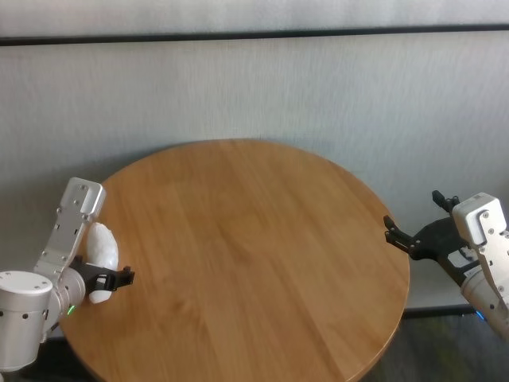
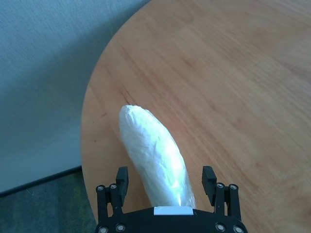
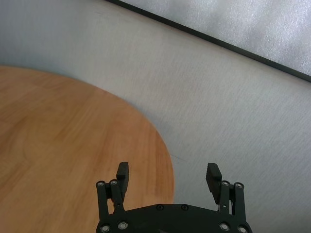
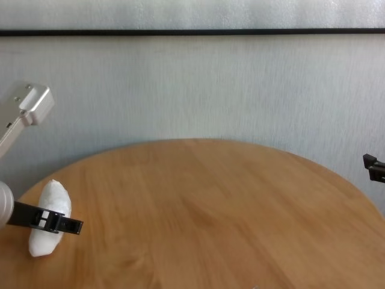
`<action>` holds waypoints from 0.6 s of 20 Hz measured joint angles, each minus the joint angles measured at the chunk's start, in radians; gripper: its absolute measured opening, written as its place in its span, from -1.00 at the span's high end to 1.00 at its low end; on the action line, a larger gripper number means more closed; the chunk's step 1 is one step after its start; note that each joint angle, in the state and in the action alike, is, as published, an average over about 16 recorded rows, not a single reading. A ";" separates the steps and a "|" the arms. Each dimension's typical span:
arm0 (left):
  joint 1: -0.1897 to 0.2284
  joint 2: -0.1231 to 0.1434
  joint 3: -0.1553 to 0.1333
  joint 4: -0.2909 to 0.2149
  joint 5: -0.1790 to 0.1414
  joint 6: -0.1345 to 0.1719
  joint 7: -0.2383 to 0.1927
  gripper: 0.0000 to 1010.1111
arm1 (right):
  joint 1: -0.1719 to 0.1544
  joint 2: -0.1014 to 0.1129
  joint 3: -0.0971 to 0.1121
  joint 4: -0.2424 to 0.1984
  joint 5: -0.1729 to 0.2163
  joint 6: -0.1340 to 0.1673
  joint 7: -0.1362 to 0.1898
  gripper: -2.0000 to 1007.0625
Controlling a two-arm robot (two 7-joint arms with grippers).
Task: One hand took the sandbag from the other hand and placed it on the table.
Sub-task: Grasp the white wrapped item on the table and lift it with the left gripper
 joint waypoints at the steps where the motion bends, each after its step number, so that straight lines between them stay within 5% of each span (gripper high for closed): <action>1: 0.000 0.000 0.000 0.001 0.000 -0.001 -0.001 -0.93 | 0.000 0.000 0.000 0.000 0.000 0.000 0.000 -0.99; 12: 0.000 -0.002 -0.003 0.001 -0.002 -0.001 0.003 -0.45 | 0.000 0.000 0.000 0.000 0.000 0.000 0.000 -0.99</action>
